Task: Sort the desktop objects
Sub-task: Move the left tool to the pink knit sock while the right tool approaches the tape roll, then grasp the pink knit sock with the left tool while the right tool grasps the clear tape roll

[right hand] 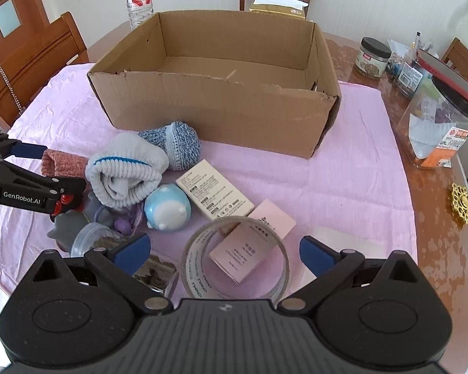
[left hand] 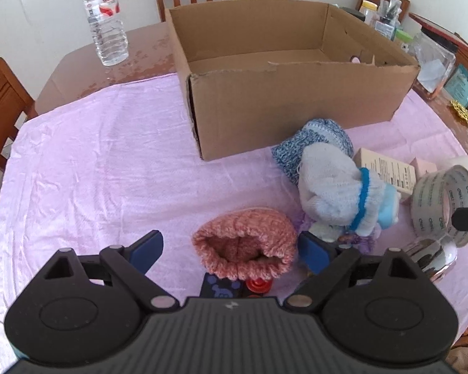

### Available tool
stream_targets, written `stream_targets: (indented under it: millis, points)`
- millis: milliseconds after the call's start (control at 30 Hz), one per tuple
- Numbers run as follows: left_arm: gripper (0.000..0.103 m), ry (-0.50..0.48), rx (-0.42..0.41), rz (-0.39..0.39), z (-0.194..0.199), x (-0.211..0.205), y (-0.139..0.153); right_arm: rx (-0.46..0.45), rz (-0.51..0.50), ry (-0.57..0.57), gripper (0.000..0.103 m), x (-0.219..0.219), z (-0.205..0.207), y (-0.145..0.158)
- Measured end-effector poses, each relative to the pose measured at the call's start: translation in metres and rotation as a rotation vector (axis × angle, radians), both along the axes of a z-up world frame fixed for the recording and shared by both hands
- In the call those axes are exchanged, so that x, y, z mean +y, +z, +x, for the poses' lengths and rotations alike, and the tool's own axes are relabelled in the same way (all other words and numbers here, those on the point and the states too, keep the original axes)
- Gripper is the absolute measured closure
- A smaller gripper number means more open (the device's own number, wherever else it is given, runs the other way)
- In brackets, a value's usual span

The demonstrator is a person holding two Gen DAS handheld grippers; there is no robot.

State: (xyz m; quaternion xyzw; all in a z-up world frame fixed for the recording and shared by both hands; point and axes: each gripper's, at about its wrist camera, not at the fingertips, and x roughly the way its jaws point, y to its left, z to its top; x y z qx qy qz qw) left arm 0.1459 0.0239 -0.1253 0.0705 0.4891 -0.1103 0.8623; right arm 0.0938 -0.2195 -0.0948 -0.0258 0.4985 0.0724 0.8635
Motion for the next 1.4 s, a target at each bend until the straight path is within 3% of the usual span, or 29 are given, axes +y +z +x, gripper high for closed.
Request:
stream_targets:
  millis: [367,800,967,1400]
  points:
    - [0.033,-0.024,0.025,-0.014,0.008,-0.007,-0.014,0.027,-0.021,-0.043,0.0,-0.005,0.001,-0.013]
    - [0.036,-0.031,0.027,-0.023,0.01,-0.006,-0.015,0.05,-0.057,-0.085,0.0,-0.003,0.007,-0.032]
    - [0.038,-0.034,0.026,-0.022,0.011,-0.006,-0.016,0.042,-0.045,-0.062,0.013,-0.001,0.006,-0.029]
    - [0.041,-0.038,0.008,-0.008,0.009,-0.007,-0.01,0.056,-0.043,-0.033,0.013,0.0,0.009,-0.025]
